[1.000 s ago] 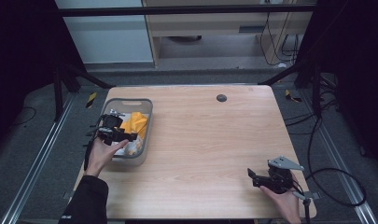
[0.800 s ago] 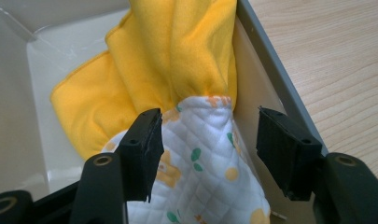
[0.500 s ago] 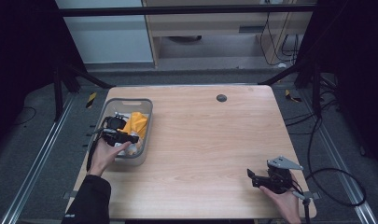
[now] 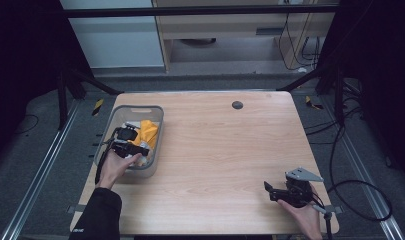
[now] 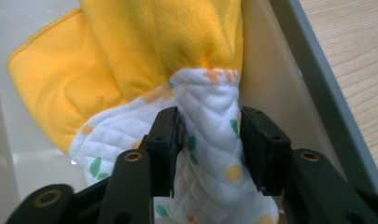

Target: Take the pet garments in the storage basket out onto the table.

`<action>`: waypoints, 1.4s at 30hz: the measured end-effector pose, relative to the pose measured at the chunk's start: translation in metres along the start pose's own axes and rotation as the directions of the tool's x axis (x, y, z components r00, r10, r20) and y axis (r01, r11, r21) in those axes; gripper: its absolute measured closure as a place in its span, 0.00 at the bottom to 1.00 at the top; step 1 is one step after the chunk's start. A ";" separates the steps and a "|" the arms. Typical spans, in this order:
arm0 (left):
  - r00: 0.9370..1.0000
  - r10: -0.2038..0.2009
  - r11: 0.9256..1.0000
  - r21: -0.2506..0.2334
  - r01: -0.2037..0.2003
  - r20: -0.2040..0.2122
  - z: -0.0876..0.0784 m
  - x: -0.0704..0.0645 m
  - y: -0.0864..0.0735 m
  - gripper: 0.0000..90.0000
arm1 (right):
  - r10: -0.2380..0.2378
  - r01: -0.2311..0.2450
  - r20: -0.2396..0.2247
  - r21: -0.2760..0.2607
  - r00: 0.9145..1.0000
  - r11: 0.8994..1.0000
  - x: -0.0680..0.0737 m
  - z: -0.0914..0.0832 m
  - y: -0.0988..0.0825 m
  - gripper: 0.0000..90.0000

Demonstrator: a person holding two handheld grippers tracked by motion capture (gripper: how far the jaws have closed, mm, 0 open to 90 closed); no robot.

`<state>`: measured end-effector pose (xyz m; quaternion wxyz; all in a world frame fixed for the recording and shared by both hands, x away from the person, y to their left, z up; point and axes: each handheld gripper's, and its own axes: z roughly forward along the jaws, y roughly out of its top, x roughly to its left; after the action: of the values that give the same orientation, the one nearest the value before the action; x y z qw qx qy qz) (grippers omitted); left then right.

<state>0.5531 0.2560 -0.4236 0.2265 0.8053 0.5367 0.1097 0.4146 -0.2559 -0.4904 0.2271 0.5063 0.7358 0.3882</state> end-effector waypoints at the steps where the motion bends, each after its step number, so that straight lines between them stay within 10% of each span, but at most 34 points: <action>1: 1.000 -0.001 1.000 0.002 0.001 -0.001 0.000 0.000 0.000 0.67 | -0.001 0.001 0.000 0.001 1.000 1.000 0.000 0.000 0.000 0.13; 13: 1.000 -0.006 1.000 0.000 0.006 -0.020 -0.003 -0.001 0.002 0.87 | -0.008 0.008 0.004 0.004 1.000 1.000 0.000 0.001 0.000 0.13; 42: 0.999 0.022 0.992 -0.124 -0.025 -0.024 -0.071 0.001 0.006 0.91 | -0.011 0.011 0.008 -0.001 1.000 1.000 -0.001 0.001 0.000 0.13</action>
<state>0.5284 0.2723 -0.3591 0.2687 0.7947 0.5219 0.1544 0.4152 -0.2567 -0.4912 0.2323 0.5037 0.7375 0.3852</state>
